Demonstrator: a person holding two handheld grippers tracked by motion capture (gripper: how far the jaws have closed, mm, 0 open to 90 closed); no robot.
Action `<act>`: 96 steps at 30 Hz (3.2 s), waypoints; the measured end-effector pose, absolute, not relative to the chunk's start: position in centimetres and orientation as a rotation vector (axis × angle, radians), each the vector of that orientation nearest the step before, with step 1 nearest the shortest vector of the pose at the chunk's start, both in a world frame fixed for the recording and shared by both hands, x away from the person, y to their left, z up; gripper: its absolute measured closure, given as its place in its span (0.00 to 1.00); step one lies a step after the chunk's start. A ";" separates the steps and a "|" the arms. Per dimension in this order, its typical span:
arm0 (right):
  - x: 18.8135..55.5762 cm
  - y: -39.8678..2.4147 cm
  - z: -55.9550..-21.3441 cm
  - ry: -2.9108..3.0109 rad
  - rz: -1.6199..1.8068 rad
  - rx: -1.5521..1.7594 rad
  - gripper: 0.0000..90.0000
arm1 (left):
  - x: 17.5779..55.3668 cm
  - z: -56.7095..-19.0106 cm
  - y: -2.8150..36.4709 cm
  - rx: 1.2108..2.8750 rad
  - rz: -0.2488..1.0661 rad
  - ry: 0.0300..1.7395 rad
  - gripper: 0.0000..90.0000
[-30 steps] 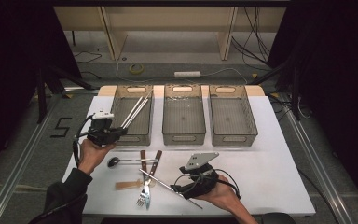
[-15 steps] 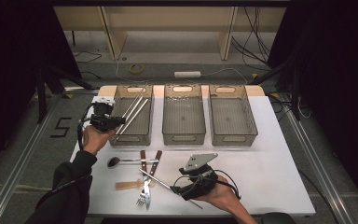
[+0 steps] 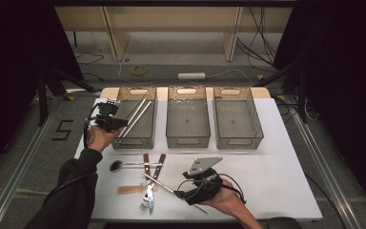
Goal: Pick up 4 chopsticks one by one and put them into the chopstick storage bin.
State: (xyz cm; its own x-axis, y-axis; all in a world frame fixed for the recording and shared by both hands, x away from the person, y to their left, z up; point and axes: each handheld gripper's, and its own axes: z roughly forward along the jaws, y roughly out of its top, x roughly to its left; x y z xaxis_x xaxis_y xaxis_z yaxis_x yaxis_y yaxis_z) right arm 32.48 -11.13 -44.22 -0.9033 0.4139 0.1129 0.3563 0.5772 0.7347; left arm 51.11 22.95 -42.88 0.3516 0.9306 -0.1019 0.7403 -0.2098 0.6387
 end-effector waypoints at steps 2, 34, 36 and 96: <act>32.5 -11.2 -44.2 2.728 1.242 0.665 0.36 | 51.0 -42.7 23.0 2.003 0.406 1.444 0.81; 32.2 -9.1 -46.0 2.802 1.020 0.736 0.55 | 39.7 -39.8 20.8 1.907 0.315 1.001 0.25; 32.3 -8.9 -46.2 2.797 1.005 0.749 0.57 | 39.1 -40.0 20.7 1.904 0.305 0.988 0.24; 34.1 -6.6 -46.4 2.832 0.889 0.729 0.96 | 33.9 -42.3 19.5 1.929 0.302 0.857 0.20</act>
